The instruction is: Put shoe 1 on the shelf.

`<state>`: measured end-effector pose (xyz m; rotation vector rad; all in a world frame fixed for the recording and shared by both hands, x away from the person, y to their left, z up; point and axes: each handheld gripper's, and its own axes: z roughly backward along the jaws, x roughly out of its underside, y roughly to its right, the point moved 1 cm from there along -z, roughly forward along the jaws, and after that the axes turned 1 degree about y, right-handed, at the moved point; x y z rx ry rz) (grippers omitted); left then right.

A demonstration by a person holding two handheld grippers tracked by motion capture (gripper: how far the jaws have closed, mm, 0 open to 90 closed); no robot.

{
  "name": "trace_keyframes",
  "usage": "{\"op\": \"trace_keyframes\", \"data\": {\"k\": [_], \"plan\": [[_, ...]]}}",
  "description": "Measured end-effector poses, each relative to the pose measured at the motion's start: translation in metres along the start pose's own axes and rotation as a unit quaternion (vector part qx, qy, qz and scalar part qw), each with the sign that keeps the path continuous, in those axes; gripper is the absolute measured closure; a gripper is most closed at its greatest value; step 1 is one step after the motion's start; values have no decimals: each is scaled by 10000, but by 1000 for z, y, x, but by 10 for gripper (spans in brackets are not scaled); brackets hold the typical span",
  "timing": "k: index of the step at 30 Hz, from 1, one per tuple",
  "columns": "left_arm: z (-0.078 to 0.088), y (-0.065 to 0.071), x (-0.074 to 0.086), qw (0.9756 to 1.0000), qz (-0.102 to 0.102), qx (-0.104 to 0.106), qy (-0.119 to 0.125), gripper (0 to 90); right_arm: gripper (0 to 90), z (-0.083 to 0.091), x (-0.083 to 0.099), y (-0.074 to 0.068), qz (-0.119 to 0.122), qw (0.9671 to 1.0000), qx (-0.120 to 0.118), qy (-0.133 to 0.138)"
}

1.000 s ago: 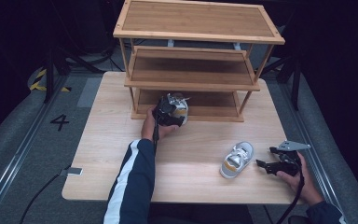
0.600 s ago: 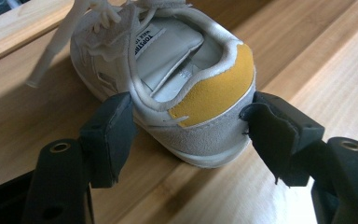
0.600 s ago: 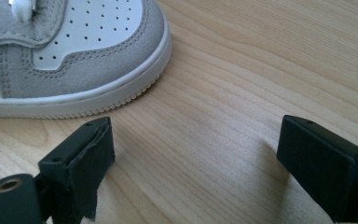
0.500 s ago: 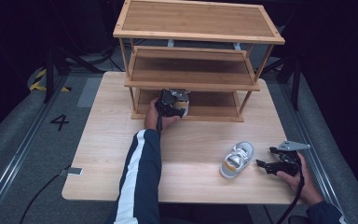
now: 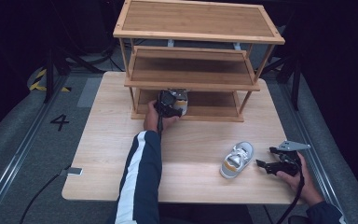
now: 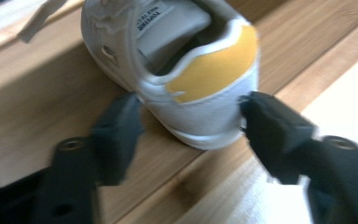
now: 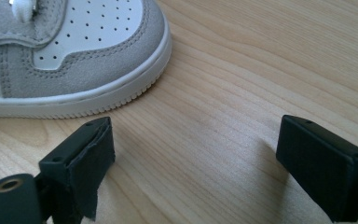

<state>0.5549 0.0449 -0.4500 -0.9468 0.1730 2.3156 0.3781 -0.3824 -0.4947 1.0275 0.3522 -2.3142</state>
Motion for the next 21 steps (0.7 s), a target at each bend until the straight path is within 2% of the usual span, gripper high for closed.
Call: {"op": "trace_keyframes", "data": {"k": [2, 4, 7, 8, 9, 10, 11, 12, 13, 15, 17, 18, 19, 21], "plan": [[-1, -2, 0, 9999, 106, 118, 37, 428, 115, 0, 0, 0, -3, 10000, 1, 3], [-1, -1, 1, 9998, 170, 102, 72, 423, 115, 0, 0, 0, -3, 10000, 1, 3], [0, 1, 6, 9998, 95, 181, 17, 374, 117, 0, 0, 0, 3, 10000, -4, 2], [2, -7, 5, 9987, -477, 177, 11, 364, 117, 0, 0, 0, 4, 10000, -6, 3], [4, -6, 7, 9986, -483, 215, 34, 363, 117, 0, 0, 0, 4, 10000, -8, 2], [6, 3, 12, 9997, 32, 242, 81, 361, 118, 0, 0, 0, 4, 10000, -9, 3], [6, 3, 12, 9997, 32, 242, 81, 344, 118, 0, 0, 0, 4, 10000, -8, 3], [10, 6, 17, 9994, -46, 342, 16, 324, 118, 0, 0, 0, 7, 10000, -7, 5], [14, 8, 19, 9993, -204, 324, 6, 319, 118, 0, 0, 0, 5, 10000, -8, 4], [22, 12, 25, 9988, -390, 302, 12, 324, 118, 0, 0, 0, 2, 10000, -8, 3], [31, 14, 32, 9980, -467, 418, 27, 323, 118, 0, 0, 0, 5, 10000, -9, 5], [31, 14, 32, 9980, -467, 418, 27, 318, 118, 0, 0, 0, 5, 10000, -9, 5], [43, 16, 40, 9973, -595, 428, 10, 317, 118, 0, 0, 0, 5, 10000, -8, 3], [46, 16, 43, 9971, -625, 439, 23, 317, 118, 0, 0, 0, 6, 10000, -8, 5]]}}
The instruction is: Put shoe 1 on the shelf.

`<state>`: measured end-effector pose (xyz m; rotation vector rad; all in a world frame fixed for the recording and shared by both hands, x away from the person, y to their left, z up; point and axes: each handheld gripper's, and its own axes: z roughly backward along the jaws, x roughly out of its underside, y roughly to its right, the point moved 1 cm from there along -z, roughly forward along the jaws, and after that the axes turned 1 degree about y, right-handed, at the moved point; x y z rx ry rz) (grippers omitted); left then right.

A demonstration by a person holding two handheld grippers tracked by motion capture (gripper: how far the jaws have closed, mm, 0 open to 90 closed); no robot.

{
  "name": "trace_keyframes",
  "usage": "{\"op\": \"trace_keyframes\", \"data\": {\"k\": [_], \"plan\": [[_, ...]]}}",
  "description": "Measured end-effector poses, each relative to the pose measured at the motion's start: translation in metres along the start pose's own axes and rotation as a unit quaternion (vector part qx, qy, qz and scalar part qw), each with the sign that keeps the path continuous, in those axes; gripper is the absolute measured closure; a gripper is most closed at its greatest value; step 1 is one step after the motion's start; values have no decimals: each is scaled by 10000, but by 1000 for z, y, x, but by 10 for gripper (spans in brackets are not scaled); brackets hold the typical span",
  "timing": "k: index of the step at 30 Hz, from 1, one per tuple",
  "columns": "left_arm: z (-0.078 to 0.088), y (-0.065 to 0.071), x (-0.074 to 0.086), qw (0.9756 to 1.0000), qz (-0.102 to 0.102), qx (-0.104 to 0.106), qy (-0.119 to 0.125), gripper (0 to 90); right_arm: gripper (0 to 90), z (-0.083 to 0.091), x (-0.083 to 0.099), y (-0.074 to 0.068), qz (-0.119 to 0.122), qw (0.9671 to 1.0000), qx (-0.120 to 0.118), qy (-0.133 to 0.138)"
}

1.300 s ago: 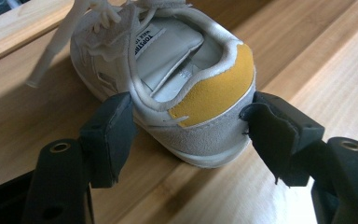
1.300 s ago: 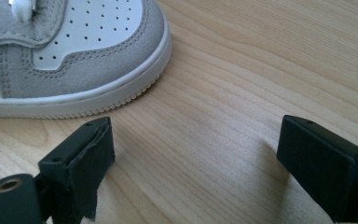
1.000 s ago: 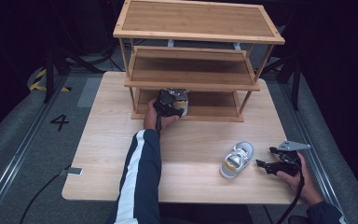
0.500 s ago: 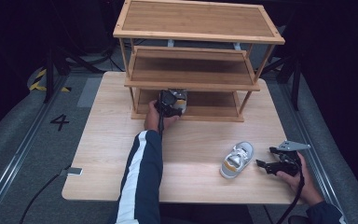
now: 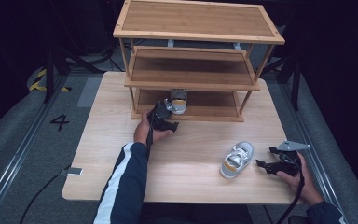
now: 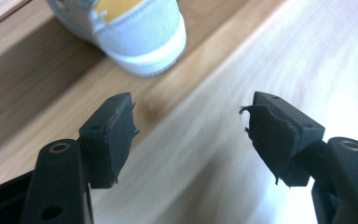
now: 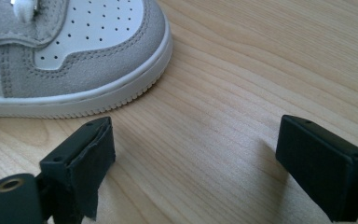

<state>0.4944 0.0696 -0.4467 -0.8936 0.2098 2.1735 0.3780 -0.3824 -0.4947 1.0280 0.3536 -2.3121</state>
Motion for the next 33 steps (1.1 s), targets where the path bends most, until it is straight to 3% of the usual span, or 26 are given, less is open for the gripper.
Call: {"op": "trace_keyframes", "data": {"k": [3, 5, 7, 8, 11, 13, 19, 24, 31, 33], "plan": [[22, 9, 19, 9999, -127, 48, 50, 300, 118, 0, 0, 0, -3, 10000, -2, -1], [28, 13, 26, 9998, -168, 74, 74, 303, 118, 0, 0, 0, -3, 10000, -2, -2], [38, 18, 37, 9993, -362, -17, 77, 304, 118, 0, 0, 0, -4, 10000, -4, -1], [43, 20, 45, 9992, -388, -10, -2, 304, 118, 0, 0, 0, -4, 10000, -6, -1], [55, 23, 60, 9993, -369, -26, 108, 303, 120, 0, 0, 0, -3, 10000, -25, 5], [65, 23, 72, 9990, -439, 70, 34, 298, 120, 0, 0, 0, -3, 10000, -25, 5], [88, 30, 108, 9981, -600, 12, -157, 252, 120, 0, 0, 0, -2, 10000, -24, 5], [105, 35, 127, 9979, -638, -117, -94, 241, 119, 0, 0, 0, -4, 10000, -23, 4], [124, 35, 165, 9991, -420, 21, -110, 224, 120, 0, 0, 0, -2, 10000, -22, 7], [125, 34, 174, 9993, -312, 71, -217, 227, 120, 0, 0, 0, 2, 10000, -23, 4]]}}
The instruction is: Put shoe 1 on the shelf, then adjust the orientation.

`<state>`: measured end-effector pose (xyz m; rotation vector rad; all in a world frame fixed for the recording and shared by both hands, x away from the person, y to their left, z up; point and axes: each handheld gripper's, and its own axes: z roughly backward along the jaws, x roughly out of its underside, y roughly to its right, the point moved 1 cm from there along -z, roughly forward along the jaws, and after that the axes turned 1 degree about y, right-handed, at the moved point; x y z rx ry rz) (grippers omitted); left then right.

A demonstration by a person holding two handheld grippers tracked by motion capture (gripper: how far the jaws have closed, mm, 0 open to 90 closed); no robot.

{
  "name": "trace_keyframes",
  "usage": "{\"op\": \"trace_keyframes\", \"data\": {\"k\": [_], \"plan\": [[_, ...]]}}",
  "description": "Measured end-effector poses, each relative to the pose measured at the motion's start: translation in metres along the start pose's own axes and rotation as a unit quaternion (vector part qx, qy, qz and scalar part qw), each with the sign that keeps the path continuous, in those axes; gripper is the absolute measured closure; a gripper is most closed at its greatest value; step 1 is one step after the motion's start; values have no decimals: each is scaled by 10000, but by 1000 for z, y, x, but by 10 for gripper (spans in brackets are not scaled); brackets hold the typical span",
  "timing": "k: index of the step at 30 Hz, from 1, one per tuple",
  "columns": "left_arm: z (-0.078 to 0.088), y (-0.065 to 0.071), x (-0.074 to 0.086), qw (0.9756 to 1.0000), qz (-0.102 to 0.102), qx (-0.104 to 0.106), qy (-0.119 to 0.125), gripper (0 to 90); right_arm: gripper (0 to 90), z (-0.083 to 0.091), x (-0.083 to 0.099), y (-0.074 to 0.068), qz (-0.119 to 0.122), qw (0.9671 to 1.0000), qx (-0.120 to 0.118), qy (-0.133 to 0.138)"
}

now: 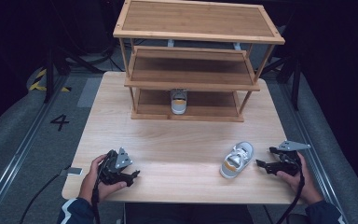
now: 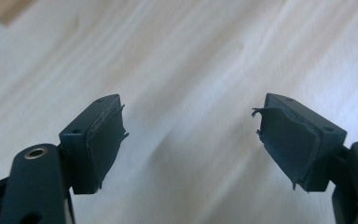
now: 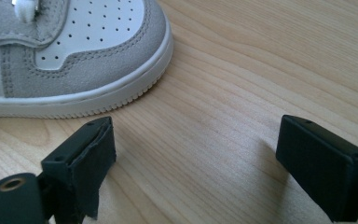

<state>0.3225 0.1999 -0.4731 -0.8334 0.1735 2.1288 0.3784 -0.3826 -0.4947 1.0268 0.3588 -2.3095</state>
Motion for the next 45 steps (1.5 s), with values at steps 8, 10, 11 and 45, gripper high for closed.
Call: {"op": "trace_keyframes", "data": {"k": [8, 10, 11, 45], "plan": [[3, -5, 32, 9945, 813, 424, 499, 208, 120, 0, 0, 0, 0, 10000, 4, -2], [5, -5, 36, 9941, 813, 425, 571, 200, 120, 0, 0, 0, -2, 10000, 3, -2], [5, -5, 37, 9936, 850, 427, 610, 201, 120, 0, 0, 0, 1, 10000, 4, -1], [-1, -15, 30, 9945, 786, 507, 471, 156, 262, 15, -10, -6, 167, 9998, -135, -29]]}}
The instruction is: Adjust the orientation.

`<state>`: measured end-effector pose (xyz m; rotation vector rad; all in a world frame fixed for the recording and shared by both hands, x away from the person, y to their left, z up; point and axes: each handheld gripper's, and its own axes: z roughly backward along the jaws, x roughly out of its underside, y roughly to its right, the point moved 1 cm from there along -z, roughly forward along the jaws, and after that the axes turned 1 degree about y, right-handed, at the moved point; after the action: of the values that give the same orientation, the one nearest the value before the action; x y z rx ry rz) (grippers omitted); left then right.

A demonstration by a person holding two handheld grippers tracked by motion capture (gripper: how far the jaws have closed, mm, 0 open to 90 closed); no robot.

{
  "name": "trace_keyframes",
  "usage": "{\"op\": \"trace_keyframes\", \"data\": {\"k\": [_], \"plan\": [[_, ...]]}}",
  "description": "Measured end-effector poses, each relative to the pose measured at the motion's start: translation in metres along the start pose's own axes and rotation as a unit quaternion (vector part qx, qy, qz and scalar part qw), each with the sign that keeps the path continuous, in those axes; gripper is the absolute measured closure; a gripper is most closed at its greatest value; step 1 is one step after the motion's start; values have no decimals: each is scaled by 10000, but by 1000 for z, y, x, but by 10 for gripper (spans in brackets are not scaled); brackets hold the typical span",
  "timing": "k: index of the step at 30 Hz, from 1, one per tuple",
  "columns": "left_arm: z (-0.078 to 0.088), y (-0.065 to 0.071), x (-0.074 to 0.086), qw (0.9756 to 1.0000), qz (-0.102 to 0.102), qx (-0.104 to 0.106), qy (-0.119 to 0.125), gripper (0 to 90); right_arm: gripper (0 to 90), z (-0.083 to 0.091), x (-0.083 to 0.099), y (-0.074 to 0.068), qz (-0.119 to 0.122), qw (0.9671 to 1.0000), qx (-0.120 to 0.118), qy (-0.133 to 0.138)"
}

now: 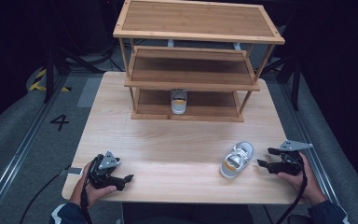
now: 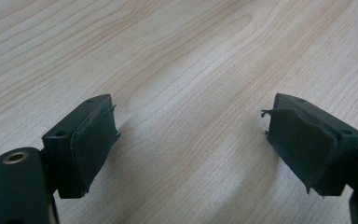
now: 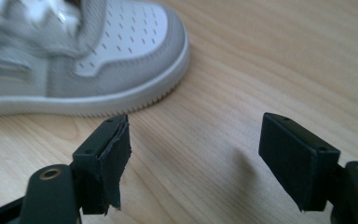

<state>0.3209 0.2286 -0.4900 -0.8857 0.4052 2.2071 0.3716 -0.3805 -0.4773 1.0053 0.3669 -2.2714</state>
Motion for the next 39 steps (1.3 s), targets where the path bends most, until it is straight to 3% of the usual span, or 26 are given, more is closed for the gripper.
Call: {"op": "trace_keyframes", "data": {"k": [1, 4, 5, 9, 13, 15, 19, 22, 26, 30, 39], "plan": [[0, 0, 0, 10000, 11, -4, 0, 156, 264, 7, -7, -5, 45, 9999, -130, 58], [0, 0, 0, 10000, 9, -13, -3, 155, 280, 13, -15, -11, 173, 9997, -113, 154], [0, 0, 0, 10000, 15, -20, -5, 155, 289, 19, -24, -18, 212, 9991, -264, 255], [0, 1, 0, 10000, 37, -51, -1, 154, 343, 26, -44, -32, 336, 9987, -307, 236], [0, 1, 0, 10000, 40, -56, -1, 153, 387, 30, -64, -52, 623, 9965, -493, 267], [0, 1, 0, 10000, 41, -57, -1, 153, 398, 30, -69, -58, 693, 9958, -531, 288], [0, 1, 0, 10000, 51, -68, -9, 153, 466, 24, -81, -82, 937, 9915, -873, 210], [0, 1, 0, 10000, 39, -81, -11, 154, 513, 20, -83, -90, 1048, 9896, -978, 132], [0, 2, 0, 9999, 65, -82, -6, 153, 569, 14, -84, -104, 878, 9896, -1105, 261], [0, 2, 0, 9999, 73, -92, -16, 154, 573, 1, -81, -117, 1042, 9886, -1087, -71], [0, 2, 0, 9999, 73, -91, -20, 154, 576, -27, -71, -124, 1033, 9867, -1060, -678]]}}
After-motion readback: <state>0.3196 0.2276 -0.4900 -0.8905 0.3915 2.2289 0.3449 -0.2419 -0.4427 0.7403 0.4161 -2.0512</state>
